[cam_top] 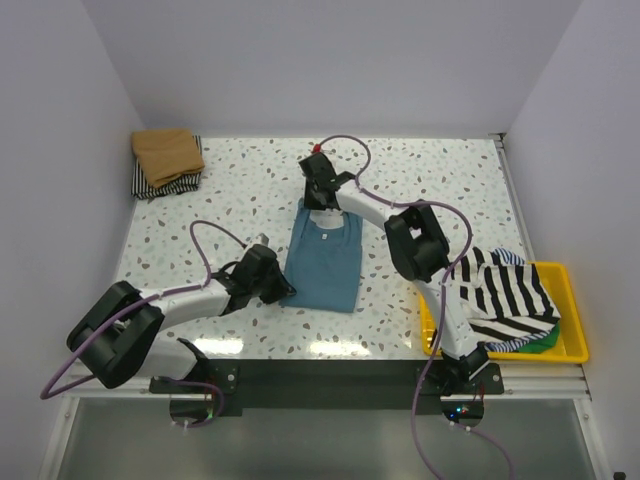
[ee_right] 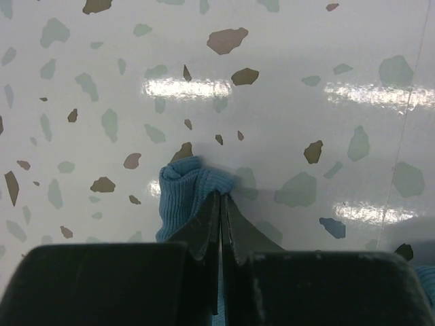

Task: Fold and stack the tank tops
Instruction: Fold the tank top

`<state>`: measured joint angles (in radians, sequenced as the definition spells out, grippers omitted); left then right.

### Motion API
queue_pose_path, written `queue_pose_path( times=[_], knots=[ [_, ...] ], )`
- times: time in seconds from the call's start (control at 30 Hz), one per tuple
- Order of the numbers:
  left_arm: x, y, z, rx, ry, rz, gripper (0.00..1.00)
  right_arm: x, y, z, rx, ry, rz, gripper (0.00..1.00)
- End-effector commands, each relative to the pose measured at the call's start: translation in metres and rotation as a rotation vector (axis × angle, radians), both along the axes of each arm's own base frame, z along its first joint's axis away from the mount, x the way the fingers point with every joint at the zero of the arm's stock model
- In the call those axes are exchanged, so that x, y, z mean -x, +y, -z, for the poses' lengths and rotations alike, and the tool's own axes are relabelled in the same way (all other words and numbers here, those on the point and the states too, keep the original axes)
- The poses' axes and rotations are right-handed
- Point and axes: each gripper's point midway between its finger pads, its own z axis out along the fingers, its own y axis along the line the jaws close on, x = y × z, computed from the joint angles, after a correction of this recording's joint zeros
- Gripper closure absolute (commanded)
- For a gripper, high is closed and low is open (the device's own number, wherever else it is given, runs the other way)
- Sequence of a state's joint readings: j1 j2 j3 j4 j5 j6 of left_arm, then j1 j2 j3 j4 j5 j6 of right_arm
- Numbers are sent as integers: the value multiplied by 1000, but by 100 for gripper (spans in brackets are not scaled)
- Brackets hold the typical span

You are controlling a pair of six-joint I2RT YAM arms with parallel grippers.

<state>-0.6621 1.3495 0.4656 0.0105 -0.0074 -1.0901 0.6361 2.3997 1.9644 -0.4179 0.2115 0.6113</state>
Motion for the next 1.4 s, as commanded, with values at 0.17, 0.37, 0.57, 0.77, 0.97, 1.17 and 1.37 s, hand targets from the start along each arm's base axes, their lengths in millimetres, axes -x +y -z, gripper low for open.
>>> queue_pose_path(
  times=[0.17,0.37,0.57,0.77,0.97,1.17,1.37],
  knots=[
    [19,21,30,-121,102,-7,93,-26,28,-4,-97,-44,-72,100],
    [14,15,25,-103,91,-4,90,-34,18,-21,-104,-72,-46,99],
    [9,12,16,-92,70,-8,86,-38,10,-59,-120,-144,-41,84],
    [6,12,10,-85,54,-13,78,-41,7,-123,-150,-238,-38,64],
    [3,8,-2,-60,21,-7,68,-29,-6,-169,-155,-258,-18,60],
    [-8,2,-33,-38,-50,11,60,33,-44,-163,-124,-154,7,61],
    [-11,20,-61,-118,-85,-11,53,138,-80,-112,-90,18,-16,62]
  ],
)
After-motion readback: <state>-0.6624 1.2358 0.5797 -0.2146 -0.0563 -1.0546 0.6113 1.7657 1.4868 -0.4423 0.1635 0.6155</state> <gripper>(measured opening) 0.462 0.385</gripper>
